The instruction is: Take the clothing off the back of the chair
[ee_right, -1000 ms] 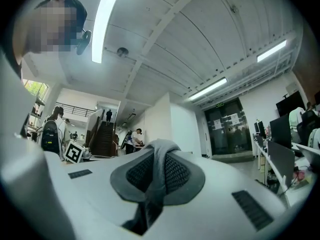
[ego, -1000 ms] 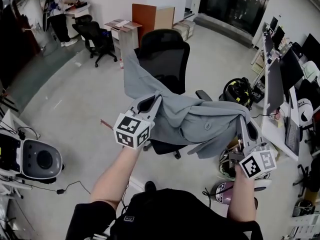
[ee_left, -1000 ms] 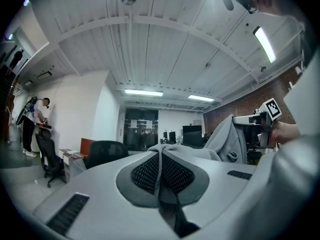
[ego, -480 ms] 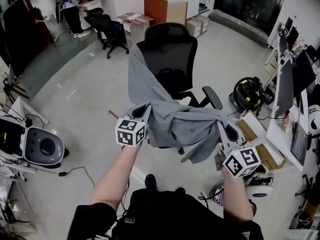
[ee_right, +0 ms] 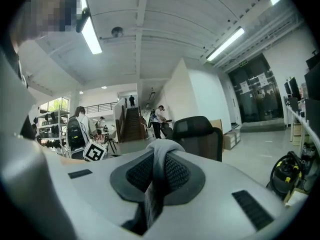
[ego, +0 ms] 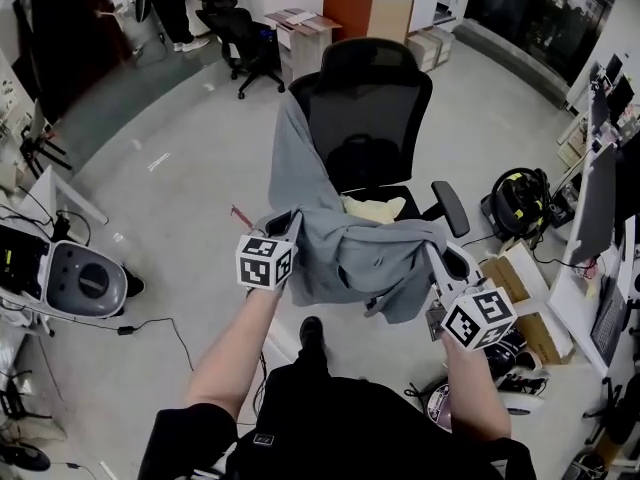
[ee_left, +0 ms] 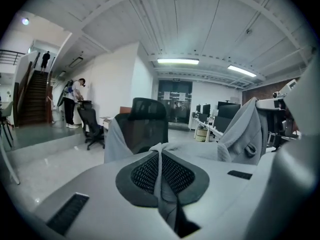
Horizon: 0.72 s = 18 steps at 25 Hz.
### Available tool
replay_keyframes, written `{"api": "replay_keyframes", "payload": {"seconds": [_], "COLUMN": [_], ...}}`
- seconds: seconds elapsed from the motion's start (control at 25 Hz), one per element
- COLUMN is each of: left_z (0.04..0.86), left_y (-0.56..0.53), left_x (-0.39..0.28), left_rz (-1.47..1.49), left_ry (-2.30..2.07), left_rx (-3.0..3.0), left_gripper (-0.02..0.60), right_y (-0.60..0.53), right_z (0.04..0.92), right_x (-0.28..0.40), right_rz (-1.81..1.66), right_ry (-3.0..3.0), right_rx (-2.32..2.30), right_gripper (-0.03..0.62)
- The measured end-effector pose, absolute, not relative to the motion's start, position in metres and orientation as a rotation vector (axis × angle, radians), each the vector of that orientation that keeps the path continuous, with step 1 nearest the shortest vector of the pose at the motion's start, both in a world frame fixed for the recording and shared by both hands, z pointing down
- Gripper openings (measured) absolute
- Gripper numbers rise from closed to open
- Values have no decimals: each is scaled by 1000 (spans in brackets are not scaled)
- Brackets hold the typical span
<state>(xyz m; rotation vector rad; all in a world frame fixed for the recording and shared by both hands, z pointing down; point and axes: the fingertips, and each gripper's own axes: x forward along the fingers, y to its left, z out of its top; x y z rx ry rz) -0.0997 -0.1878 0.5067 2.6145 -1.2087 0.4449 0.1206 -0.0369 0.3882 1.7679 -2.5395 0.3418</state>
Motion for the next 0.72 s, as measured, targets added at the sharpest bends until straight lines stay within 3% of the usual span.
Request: {"api": "replay_keyframes", "payload": {"seconds": [0.36, 0.72], "left_z": [589, 678], "left_y": [-275, -286], "left_x": [-109, -120], "left_rz": [615, 847], "left_ry": [-934, -628], "left_rx": [2603, 2540], "left_gripper": [11, 26], "right_y": [-149, -185], "right_z": [428, 492], "right_x": [93, 67], "right_rz": [468, 681], "right_ry": [-2415, -2259], "right_rx": [1819, 1783], "right_gripper": [34, 34]}}
